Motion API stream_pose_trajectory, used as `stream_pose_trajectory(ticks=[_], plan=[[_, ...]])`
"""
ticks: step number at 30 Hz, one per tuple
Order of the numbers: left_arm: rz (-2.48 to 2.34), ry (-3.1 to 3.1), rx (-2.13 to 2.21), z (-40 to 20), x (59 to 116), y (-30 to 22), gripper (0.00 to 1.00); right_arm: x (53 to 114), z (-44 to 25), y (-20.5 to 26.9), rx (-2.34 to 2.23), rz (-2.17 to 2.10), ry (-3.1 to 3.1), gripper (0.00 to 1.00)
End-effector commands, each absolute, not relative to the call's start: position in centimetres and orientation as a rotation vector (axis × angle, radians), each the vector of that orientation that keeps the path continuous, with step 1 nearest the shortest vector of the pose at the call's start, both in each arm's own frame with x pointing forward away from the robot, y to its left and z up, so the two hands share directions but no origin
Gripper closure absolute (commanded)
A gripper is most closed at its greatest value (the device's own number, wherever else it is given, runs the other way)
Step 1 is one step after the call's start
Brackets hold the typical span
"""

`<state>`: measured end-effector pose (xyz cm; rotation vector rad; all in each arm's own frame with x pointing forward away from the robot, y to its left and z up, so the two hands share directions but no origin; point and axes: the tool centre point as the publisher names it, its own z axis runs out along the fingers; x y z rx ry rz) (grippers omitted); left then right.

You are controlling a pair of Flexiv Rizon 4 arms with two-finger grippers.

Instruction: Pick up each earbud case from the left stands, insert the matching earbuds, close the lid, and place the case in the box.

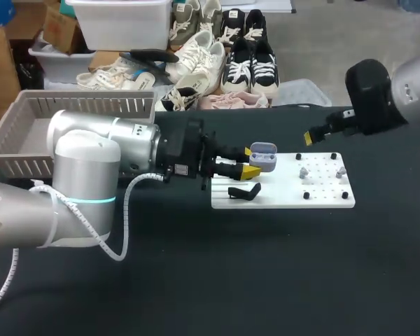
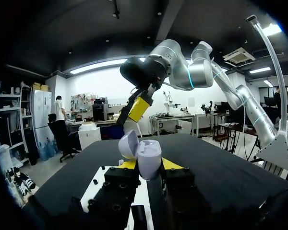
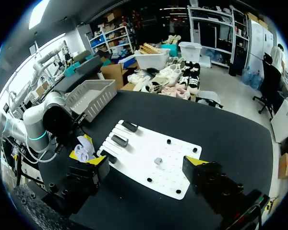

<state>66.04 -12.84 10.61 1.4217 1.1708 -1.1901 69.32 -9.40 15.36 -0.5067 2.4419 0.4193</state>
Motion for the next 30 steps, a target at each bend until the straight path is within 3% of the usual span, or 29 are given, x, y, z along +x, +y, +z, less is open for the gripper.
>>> stream_pose_trajectory(ticks=[1, 25, 30], plan=[[-1.190, 1.165, 1.414, 10.4, 65.9, -12.6, 1.00, 69.0, 14.7, -10.8, -0.368, -0.048, 2.453, 0.00], [-1.178, 1.188, 1.401, 10.2, 65.9, -12.4, 1.00, 71.3, 7.9, -15.8, -0.417, -0.541, 2.640, 0.00], [-1.178, 1.188, 1.401, 10.2, 65.9, -12.4, 1.00, 71.5, 7.0, -15.9, -0.420, -0.541, 2.672, 0.14]])
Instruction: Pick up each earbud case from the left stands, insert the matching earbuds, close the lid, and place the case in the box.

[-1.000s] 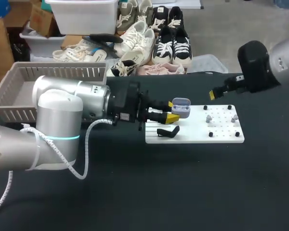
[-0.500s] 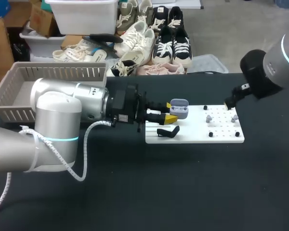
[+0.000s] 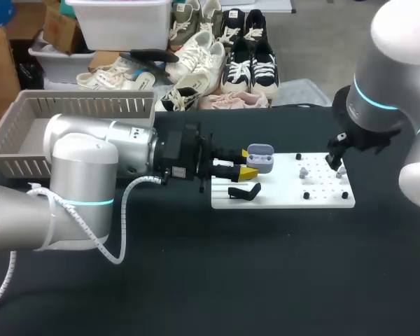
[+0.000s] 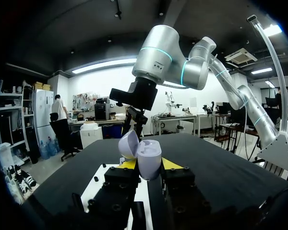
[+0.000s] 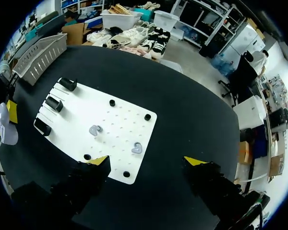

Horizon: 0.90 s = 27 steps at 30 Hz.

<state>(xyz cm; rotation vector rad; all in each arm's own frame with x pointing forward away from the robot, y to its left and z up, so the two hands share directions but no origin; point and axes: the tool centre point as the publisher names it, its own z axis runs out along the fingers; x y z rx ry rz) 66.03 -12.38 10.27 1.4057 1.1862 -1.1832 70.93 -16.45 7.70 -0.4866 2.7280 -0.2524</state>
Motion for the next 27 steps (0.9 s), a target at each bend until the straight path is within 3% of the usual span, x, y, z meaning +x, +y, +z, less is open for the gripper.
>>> stream_pose_trajectory(ticks=[1, 5, 11, 16, 27], plan=[[-1.178, 1.188, 1.401, 10.2, 65.9, -12.4, 1.00, 71.5, 6.9, -15.9, -0.417, -0.538, 2.680, 0.16], [-1.178, 1.188, 1.401, 10.2, 65.9, -12.4, 1.00, 71.5, 6.5, -15.9, -0.415, -0.516, 2.704, 0.27], [-1.178, 1.188, 1.401, 10.2, 65.9, -12.4, 1.00, 71.2, 6.0, -15.6, -0.420, -0.465, 2.744, 0.27], [-1.178, 1.188, 1.401, 10.2, 65.9, -12.4, 1.00, 71.2, 5.6, -15.7, -0.419, -0.446, 2.771, 0.50], [-1.178, 1.188, 1.401, 10.2, 65.9, -12.4, 1.00, 71.4, 4.6, -15.7, -0.397, -0.371, 2.842, 0.51]])
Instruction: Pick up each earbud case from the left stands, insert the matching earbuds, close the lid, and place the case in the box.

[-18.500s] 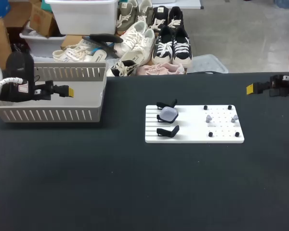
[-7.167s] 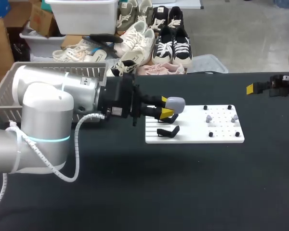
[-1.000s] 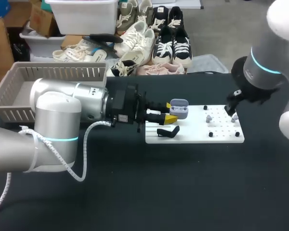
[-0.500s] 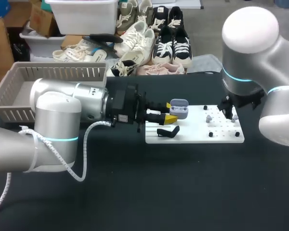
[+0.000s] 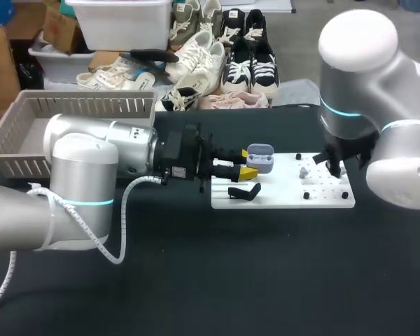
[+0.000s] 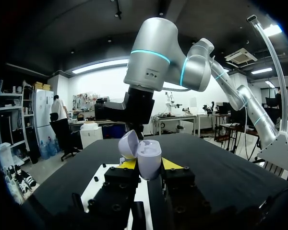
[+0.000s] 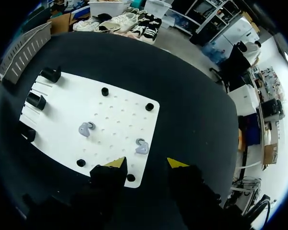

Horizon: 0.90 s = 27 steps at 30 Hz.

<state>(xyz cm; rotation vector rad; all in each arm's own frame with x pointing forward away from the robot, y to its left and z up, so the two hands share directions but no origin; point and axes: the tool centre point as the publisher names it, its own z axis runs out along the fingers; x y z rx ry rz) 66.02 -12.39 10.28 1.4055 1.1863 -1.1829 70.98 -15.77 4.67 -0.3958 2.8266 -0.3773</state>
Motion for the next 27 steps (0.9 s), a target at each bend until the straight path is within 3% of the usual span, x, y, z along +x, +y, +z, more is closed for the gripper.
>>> stream_pose_trajectory(ticks=[1, 14, 27], plan=[[-1.178, 1.188, 1.401, 10.2, 65.9, -12.4, 1.00, 71.4, 4.6, -15.6, -0.397, -0.370, 2.843, 0.51], [-1.178, 1.188, 1.401, 10.2, 65.9, -12.4, 1.00, 71.9, 3.4, -15.5, -0.385, -0.335, 2.888, 0.52], [-1.178, 1.188, 1.401, 10.2, 65.9, -12.4, 1.00, 72.2, 2.7, -15.8, -0.365, -0.286, 2.908, 0.59]])
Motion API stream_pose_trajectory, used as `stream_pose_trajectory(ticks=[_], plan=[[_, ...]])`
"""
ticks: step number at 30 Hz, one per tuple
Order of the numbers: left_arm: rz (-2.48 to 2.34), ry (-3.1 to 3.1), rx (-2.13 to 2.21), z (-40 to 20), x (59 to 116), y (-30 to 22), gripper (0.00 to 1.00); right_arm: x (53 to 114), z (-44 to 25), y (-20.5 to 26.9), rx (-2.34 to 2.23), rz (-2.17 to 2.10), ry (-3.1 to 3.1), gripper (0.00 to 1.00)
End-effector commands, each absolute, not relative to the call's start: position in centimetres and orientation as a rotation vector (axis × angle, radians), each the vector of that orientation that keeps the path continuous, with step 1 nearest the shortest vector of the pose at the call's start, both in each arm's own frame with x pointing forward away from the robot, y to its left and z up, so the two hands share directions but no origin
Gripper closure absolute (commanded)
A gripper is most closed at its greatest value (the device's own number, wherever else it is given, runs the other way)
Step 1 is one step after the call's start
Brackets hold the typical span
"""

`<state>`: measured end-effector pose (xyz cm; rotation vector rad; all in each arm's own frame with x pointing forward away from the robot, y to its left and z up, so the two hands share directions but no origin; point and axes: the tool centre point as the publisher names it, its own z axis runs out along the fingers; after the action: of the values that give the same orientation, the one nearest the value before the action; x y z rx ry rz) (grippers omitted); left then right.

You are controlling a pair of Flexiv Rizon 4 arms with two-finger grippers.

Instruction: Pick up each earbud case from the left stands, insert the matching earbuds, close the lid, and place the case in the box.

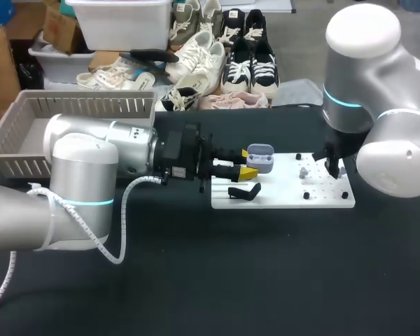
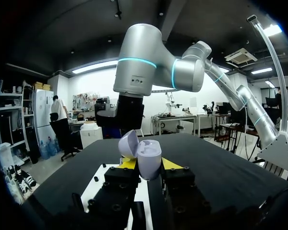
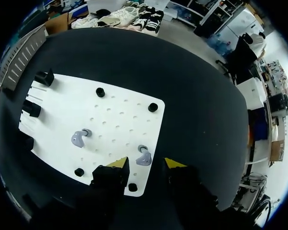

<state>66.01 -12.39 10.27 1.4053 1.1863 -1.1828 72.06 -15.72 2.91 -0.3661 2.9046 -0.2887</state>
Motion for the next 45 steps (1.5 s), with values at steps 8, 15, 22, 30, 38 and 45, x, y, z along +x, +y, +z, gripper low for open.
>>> stream_pose_trajectory(ticks=[8, 15, 22, 30, 38, 45], plan=[[-1.178, 1.188, 1.401, 10.24, 65.88, -12.41, 1.00, 72.14, 2.46, -15.88, -0.371, -0.278, 2.913, 0.66], [-1.178, 1.188, 1.401, 10.24, 65.88, -12.41, 1.00, 72.06, 2.31, -15.84, -0.380, -0.279, 2.914, 0.69], [-1.178, 1.188, 1.401, 10.24, 65.88, -12.41, 1.00, 72.08, 2.08, -15.73, -0.386, -0.279, 2.916, 0.70], [-1.178, 1.188, 1.401, 10.24, 65.88, -12.41, 1.00, 72.30, 1.89, -15.71, -0.386, -0.283, 2.917, 0.71], [-1.178, 1.188, 1.401, 10.24, 65.88, -12.41, 1.00, 72.37, 1.81, -15.72, -0.386, -0.283, 2.921, 0.83], [-1.178, 1.188, 1.401, 10.24, 65.88, -12.41, 1.00, 72.39, 1.72, -15.68, -0.387, -0.281, 2.924, 1.00]])
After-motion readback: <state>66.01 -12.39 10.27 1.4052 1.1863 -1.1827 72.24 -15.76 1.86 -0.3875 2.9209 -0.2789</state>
